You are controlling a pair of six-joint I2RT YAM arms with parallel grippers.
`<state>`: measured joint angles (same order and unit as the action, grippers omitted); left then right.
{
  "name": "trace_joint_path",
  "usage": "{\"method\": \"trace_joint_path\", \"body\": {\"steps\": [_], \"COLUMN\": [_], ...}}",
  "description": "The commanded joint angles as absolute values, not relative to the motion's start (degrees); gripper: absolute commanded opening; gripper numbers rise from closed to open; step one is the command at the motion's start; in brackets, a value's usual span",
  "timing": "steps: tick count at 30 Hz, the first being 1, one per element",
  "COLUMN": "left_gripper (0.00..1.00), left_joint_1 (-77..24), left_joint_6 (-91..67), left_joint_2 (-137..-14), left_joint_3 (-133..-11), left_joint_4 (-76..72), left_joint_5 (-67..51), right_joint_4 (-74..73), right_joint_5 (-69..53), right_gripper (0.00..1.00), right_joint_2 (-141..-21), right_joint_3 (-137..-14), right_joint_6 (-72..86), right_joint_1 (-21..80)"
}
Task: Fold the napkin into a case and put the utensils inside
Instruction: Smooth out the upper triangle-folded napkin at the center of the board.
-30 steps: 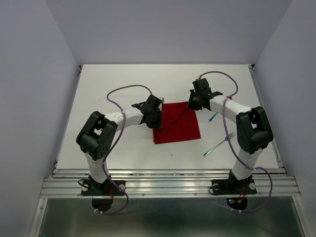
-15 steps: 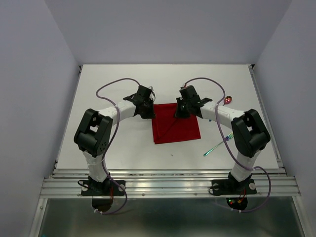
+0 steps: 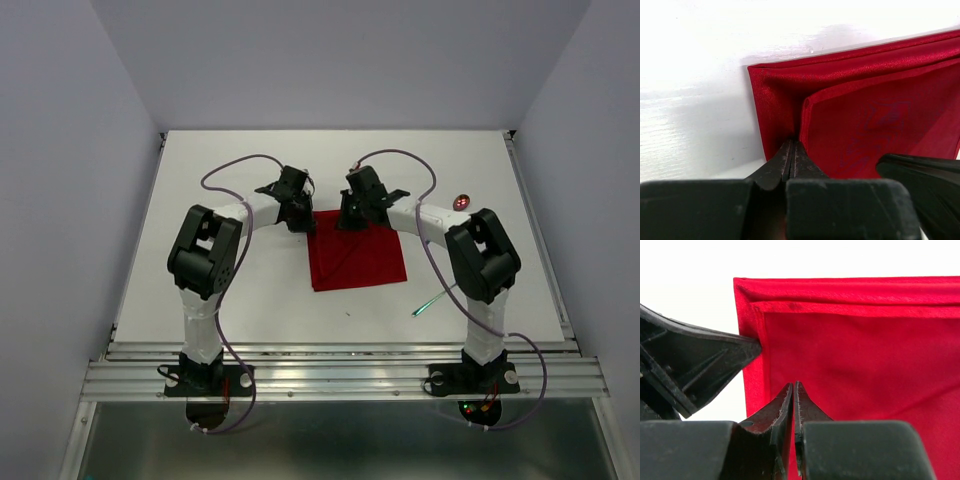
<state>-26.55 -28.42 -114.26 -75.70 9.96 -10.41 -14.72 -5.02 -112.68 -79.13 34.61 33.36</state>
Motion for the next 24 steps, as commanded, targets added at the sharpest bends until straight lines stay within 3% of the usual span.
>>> {"method": "trace_joint_path", "body": {"steps": [1,24], "left_gripper": [0.0,0.0], "left_joint_1": [-26.6,-25.9], "left_joint_6": [-27.9,-25.8], "left_joint_2": [-114.8,-115.3], "left_joint_3": [-77.3,-76.2], "left_joint_4": [10.4,9.8], "left_joint_5": [-10.5,-12.7], "right_joint_4": [-12.9,-13.8], "right_joint_5": [-6.0,-0.3], "right_gripper": [0.09,0.09], "right_joint_2": [-115.0,-125.6], "right_joint_3": [-83.5,-92.3], "right_joint_6": [35.1,37.3], "right_joint_1": [34.5,35.1]}}
